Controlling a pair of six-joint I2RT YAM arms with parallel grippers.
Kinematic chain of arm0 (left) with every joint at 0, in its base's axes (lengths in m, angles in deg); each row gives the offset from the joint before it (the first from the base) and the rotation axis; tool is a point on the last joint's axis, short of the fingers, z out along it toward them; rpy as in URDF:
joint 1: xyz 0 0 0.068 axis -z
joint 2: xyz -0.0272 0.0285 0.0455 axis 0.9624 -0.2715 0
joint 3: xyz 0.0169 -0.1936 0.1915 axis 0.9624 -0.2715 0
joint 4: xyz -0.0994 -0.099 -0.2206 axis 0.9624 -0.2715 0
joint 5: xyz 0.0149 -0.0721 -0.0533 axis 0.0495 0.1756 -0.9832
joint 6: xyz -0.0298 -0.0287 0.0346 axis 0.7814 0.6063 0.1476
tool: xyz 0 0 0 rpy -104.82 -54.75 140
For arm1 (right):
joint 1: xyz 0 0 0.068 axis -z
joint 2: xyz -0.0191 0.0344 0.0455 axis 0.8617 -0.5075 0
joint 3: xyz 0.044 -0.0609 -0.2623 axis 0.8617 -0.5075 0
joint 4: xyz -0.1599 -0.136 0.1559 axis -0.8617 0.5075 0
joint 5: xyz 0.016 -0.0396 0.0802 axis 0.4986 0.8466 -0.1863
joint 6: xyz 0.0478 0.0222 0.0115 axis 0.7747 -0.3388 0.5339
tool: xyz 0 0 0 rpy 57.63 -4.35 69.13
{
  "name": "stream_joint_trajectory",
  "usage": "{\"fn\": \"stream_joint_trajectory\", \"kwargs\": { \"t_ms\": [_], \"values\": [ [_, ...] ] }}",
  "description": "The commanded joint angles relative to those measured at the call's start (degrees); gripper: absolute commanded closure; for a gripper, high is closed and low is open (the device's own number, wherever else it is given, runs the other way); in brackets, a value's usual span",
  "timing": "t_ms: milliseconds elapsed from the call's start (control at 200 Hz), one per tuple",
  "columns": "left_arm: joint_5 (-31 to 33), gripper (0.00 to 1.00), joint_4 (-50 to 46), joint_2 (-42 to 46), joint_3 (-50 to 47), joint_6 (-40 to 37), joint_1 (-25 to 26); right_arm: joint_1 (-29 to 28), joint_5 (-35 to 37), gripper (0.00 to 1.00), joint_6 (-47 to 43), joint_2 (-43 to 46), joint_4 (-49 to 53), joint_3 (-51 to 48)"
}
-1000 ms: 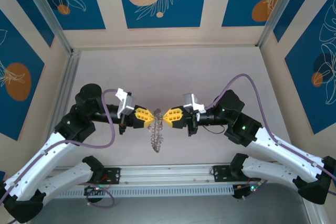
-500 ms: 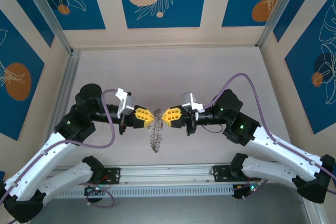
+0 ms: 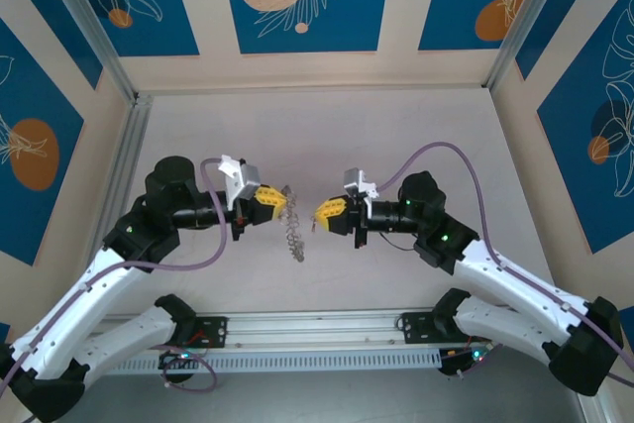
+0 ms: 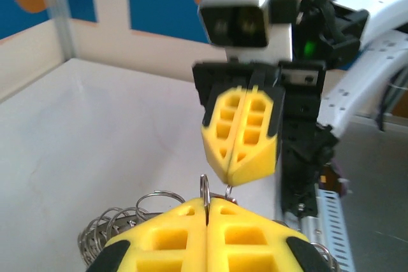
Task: Put the keys on the keyring
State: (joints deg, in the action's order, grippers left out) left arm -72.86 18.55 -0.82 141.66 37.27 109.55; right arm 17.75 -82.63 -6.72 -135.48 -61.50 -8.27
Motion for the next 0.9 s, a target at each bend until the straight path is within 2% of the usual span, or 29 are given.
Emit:
{"fn": "stream_joint_trajectory", "kwargs": {
  "t_ms": [0,265,595,895],
  "values": [
    [5.2,1.0,0.1,1.1,-0.7,0.9,-1.2,2.7,-1.7,1.0,6.0,-2.7,-2.5,-4.0],
    [8.2,1.0,-1.5,3.7,-2.2,1.4,-1.5,5.1,0.5,1.0,11.4,-9.6,-3.1,-9.3],
    [10.2,1.0,-3.3,7.5,-3.6,2.7,-1.6,5.2,6.1,1.0,16.5,-24.1,3.8,-7.5],
    [9.2,1.0,-2.7,9.5,-3.9,3.1,-1.6,4.9,9.6,1.0,19.7,-31.3,5.3,-7.2]
  ]
}}
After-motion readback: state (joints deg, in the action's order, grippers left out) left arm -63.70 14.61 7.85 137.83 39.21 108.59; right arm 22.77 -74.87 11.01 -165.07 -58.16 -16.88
